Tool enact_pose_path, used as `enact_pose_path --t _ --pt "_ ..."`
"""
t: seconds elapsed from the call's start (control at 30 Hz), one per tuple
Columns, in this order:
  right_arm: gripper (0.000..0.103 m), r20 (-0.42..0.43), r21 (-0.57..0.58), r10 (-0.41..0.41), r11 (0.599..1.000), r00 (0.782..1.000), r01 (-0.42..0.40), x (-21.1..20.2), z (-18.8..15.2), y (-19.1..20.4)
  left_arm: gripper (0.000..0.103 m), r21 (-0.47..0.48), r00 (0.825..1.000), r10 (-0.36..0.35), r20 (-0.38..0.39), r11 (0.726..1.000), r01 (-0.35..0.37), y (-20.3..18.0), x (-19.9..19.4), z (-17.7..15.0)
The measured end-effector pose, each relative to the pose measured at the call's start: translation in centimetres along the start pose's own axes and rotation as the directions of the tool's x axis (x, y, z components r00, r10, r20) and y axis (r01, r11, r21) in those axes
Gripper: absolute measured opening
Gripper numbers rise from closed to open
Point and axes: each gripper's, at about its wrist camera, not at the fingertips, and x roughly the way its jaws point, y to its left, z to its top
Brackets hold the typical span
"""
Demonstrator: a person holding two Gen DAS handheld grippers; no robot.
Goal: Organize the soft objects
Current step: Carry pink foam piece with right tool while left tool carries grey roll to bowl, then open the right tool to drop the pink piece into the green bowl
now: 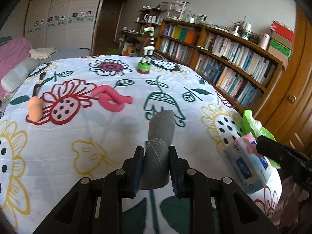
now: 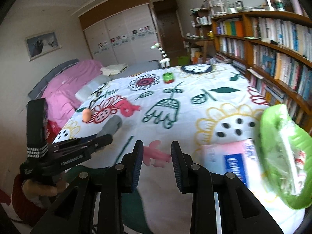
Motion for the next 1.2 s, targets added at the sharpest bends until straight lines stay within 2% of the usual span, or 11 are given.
enact_pose_path --t 0.27,0.57,0.83,0.97,1.03,1.1,1.2 --pt "0.031 0.055 0.087 -0.099 0.992 0.994 0.094 -3.2 -0.1 -5.7 0.027 0.062 1.000 -0.023 -0.011 0.998 0.024 -3.5 0.5 0.4" --pt "0.031 0.067 0.185 -0.207 0.964 0.976 0.192 -5.6 -0.7 -12.5 0.027 0.133 0.998 -0.046 -0.030 0.990 0.050 -7.6 1.6 1.0" --pt "0.031 0.048 0.242 -0.251 0.942 0.967 0.233 -5.5 -0.8 -17.4 0.027 0.196 0.996 -0.074 -0.054 0.977 0.083 -11.4 2.5 1.6" --pt "0.032 0.035 0.276 -0.248 0.933 0.968 0.229 -5.1 -0.8 -19.4 0.027 0.225 0.995 -0.084 -0.058 0.970 0.095 -13.0 2.8 1.8" --pt "0.040 0.033 0.297 -0.260 0.925 0.965 0.239 -4.9 -0.8 -20.2 0.027 0.235 0.994 -0.093 -0.064 0.966 0.106 -13.8 3.0 1.9" --pt "0.052 0.034 0.324 -0.258 0.917 0.966 0.234 -5.0 -1.0 -21.1 0.027 0.248 0.993 -0.098 -0.069 0.962 0.112 -14.5 3.1 2.0" --pt "0.053 0.046 0.336 -0.267 0.912 0.962 0.237 -5.5 -1.4 -21.8 0.027 0.270 0.991 -0.108 -0.078 0.955 0.125 -15.8 3.4 2.1"
